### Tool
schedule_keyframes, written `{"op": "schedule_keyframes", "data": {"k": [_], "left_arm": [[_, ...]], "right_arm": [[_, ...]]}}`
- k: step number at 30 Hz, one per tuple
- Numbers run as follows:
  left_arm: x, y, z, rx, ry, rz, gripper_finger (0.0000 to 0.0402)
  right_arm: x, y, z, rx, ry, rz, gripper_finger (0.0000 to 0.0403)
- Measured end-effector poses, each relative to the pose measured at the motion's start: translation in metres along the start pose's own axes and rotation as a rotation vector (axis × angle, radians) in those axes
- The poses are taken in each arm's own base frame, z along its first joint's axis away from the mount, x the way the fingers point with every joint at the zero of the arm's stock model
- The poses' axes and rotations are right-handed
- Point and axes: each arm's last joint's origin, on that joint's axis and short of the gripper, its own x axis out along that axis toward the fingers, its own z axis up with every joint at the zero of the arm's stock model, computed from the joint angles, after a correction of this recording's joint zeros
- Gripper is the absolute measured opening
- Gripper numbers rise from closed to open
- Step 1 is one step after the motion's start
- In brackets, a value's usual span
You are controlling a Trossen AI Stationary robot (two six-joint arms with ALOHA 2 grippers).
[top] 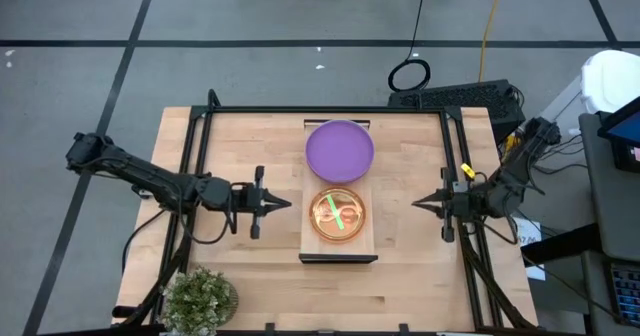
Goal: Place and stack plates onto a shelf
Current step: Return to Home Position
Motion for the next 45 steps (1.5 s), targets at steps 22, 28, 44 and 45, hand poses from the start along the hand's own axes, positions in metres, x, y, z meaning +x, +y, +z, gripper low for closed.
{"op": "schedule_keyframes", "data": {"k": [22,28,44,45], "left_arm": [[-0.019,0.019,-0.055,-0.046,-0.068,-0.066,0.0001],[-0.032,0.024,-0.073,-0.077,-0.103,-0.077,0.0001],[-0.056,0.027,-0.084,-0.115,-0.194,-0.065,0.0001],[-0.056,0.027,-0.084,-0.115,-0.196,-0.068,0.0001]], "right_arm": [[0.023,0.002,-0.055,0.125,-0.079,0.153,0.0],[0.027,0.002,-0.068,0.166,-0.059,0.194,0.0],[0.035,-0.007,-0.088,0.195,-0.057,0.157,0.0],[0.035,-0.008,-0.088,0.197,-0.065,0.158,0.0]]}}
